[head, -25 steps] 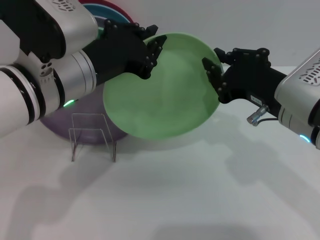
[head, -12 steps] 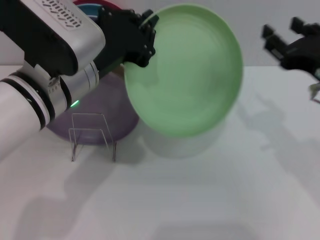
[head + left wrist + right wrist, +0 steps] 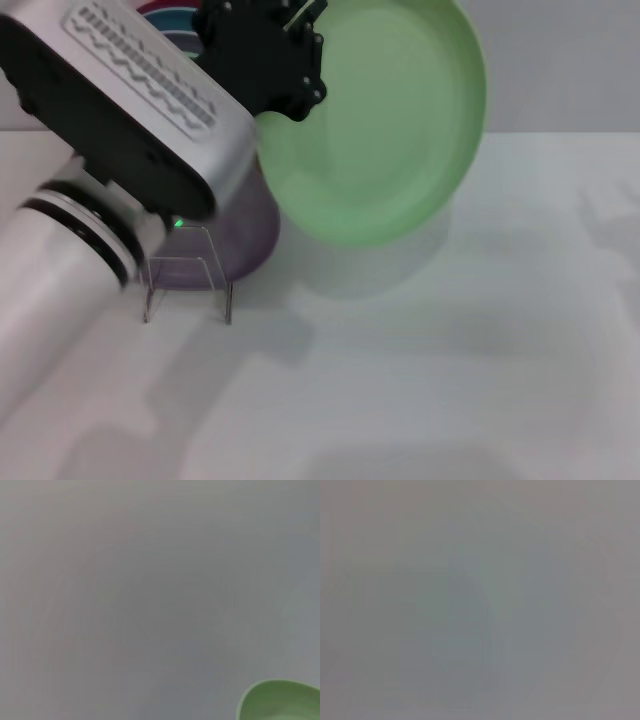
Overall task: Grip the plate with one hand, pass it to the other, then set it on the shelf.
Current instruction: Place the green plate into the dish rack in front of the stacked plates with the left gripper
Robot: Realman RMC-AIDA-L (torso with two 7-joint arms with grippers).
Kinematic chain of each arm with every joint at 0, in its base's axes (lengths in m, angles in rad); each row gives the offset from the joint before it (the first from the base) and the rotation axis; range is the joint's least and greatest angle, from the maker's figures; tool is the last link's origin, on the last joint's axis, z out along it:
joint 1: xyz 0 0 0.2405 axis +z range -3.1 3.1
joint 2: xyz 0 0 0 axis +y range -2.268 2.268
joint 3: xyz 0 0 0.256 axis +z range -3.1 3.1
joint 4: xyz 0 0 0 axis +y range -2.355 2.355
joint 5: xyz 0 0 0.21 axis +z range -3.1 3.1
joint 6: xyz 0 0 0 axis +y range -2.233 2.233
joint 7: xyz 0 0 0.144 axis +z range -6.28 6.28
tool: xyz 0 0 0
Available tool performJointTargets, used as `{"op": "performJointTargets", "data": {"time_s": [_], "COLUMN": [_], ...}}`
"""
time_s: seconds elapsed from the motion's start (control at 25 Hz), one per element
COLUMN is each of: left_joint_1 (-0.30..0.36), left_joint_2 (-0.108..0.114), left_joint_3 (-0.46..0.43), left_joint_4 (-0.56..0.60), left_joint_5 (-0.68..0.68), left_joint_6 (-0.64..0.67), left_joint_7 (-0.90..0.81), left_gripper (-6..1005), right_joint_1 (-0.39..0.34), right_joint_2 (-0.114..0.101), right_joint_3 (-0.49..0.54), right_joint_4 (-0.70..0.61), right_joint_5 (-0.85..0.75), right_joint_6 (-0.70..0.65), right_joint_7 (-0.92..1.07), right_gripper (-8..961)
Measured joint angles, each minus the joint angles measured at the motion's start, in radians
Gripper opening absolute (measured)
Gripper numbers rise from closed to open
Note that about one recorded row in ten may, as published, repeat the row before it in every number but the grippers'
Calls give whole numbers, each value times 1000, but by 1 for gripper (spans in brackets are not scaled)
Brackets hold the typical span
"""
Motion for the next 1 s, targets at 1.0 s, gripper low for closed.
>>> {"op": "performJointTargets", "data": {"time_s": [1.0], "left_joint_1": [-130], "left_joint_2": [70], "left_joint_3": [40], "left_joint_4": [929], "left_joint_5": [658], "left_joint_6": [1541], "left_joint_7": [-1040], "left_gripper": [46], "right_joint_1": [66], "right_joint_2": [-2], "right_joint_3": [-16], "right_joint_4": [-294], "right_joint_5": [549], "right_joint_6": [168], "right_joint_7": [-753], "right_gripper": [582]}}
